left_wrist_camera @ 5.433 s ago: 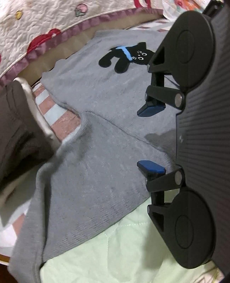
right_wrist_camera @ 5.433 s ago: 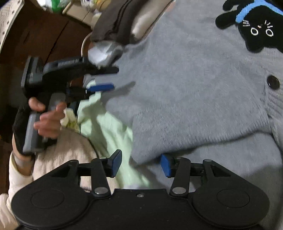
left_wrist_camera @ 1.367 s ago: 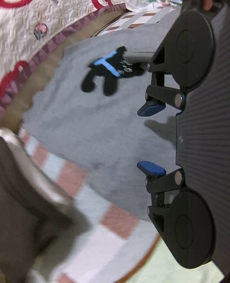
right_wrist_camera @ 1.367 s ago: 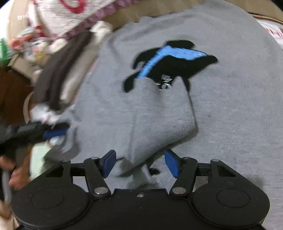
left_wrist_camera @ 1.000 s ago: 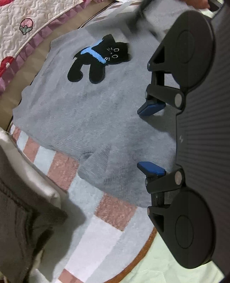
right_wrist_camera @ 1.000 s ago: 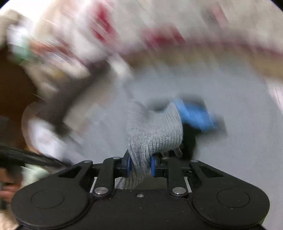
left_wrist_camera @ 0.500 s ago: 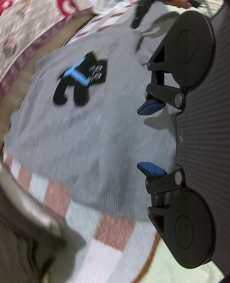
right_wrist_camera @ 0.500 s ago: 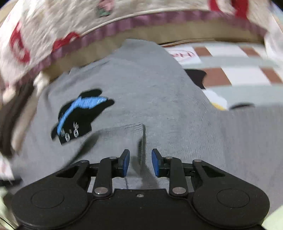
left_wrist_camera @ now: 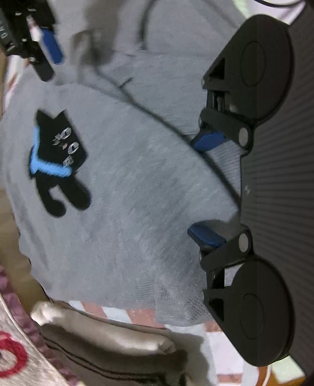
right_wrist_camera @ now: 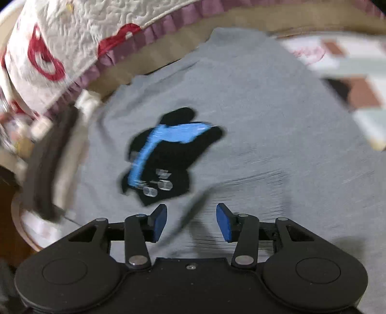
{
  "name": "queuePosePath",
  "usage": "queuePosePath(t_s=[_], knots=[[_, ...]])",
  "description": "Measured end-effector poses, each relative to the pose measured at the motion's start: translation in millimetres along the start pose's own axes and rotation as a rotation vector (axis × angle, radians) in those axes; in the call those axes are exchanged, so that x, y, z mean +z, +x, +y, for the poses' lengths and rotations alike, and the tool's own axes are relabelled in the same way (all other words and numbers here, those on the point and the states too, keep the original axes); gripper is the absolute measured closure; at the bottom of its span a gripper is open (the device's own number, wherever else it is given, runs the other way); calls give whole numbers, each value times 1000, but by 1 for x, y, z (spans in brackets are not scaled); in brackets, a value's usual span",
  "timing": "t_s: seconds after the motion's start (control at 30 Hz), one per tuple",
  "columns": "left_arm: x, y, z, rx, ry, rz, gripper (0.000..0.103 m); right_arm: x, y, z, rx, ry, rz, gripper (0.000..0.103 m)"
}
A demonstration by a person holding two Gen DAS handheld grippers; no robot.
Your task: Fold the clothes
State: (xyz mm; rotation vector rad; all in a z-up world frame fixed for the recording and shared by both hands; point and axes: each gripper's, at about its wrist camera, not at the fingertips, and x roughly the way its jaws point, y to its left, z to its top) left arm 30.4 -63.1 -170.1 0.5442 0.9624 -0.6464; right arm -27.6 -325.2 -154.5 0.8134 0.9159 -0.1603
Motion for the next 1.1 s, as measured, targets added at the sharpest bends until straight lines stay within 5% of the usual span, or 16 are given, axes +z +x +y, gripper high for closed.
queuePosePath(t_s=[0.03,0.07,0.3,0.47,0.5,0.53,0.57,0.7,0.77,0.83,0.93,1.1], knots=[[1,-1,7,0,-23,-9,89,1,5,-1,22,31,15,50],[0,-7,13,-14,-45,-31,97,1,11,-1,30,54,31,49],[-15,-61,56,-189,-242,-244,99,-15,30,-17,107,265,89,49],[-27,-70,66,-253,-301,-303,99,-27,38,-34,211,444,98,49],[-28,-72,66,-264,-302,-314,99,-29,40,-38,231,480,100,52],[-29,-73,66,-276,-303,-325,99,-30,39,-38,242,480,82,73],[-30,-76,67,-296,-312,-344,99,-28,36,-37,241,445,44,90],[-34,-91,74,-367,-346,-437,99,-14,-15,-16,334,190,-197,93],[-36,-97,68,-429,-309,-456,98,-7,-58,4,360,-36,-361,93],[-34,-94,58,-444,-272,-409,95,-5,-85,15,299,-198,-419,93],[-31,-77,39,-378,-189,-268,84,-16,-96,12,91,-314,-373,93],[-30,-55,59,-294,-330,-128,71,-46,-50,-43,-146,-178,-182,91]])
